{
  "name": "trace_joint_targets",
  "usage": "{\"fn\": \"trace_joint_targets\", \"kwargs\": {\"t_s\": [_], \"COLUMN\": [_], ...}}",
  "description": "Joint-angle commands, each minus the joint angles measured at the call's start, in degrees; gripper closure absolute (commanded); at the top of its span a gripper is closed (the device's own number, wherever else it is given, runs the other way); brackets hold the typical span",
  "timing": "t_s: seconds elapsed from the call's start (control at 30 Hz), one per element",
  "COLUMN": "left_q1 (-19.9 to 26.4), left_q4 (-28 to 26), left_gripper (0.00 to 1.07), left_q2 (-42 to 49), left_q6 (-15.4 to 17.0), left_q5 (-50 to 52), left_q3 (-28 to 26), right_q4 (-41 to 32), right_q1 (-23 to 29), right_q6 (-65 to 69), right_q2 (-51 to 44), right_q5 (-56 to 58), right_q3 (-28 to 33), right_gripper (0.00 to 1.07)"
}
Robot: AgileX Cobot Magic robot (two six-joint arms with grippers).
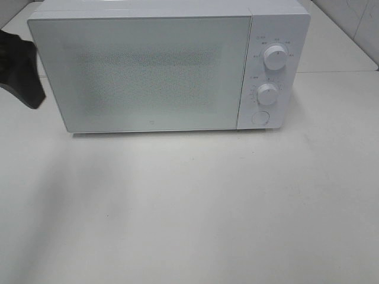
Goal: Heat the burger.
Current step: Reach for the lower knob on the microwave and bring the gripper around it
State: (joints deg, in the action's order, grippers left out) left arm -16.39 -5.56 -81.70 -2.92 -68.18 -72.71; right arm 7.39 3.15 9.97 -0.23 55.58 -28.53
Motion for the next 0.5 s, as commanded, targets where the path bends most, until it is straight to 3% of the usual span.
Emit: {"fn": "trace_joint_targets", "kwargs": {"t_s": [0.03,0.1,0.27,0.5], "left_q1": [3.8,5.2,15.8,19.4], "left_q4": [-1.3,-1.3,-2.5,-2.2], "left_gripper": [0.06,0.06,0.06,0.06], "left_q2": [2.5,3.2,8.2,14.3], "left_q6": [-2.2,-2.9,-4.8,-4.8], "left_q5": [-2.1,-2.6,-3.8,-0.2], "left_q3": [-0.2,-0.2,0.7,9.3], "right_q4": [0.1,0.1,0.1,0.1], "right_q1": [-0.3,-0.3,-0.3,-0.3], "right_q6": [0.2,0.2,0.2,0.2], "right_q2": [-1.5,-1.5,-1.5,-1.5], "right_q5": [-0.5,-0.5,-0.5,-0.5], "right_q3": [0.2,0.2,0.2,0.2], "right_gripper": [0.32,0.32,0.32,0.32]}}
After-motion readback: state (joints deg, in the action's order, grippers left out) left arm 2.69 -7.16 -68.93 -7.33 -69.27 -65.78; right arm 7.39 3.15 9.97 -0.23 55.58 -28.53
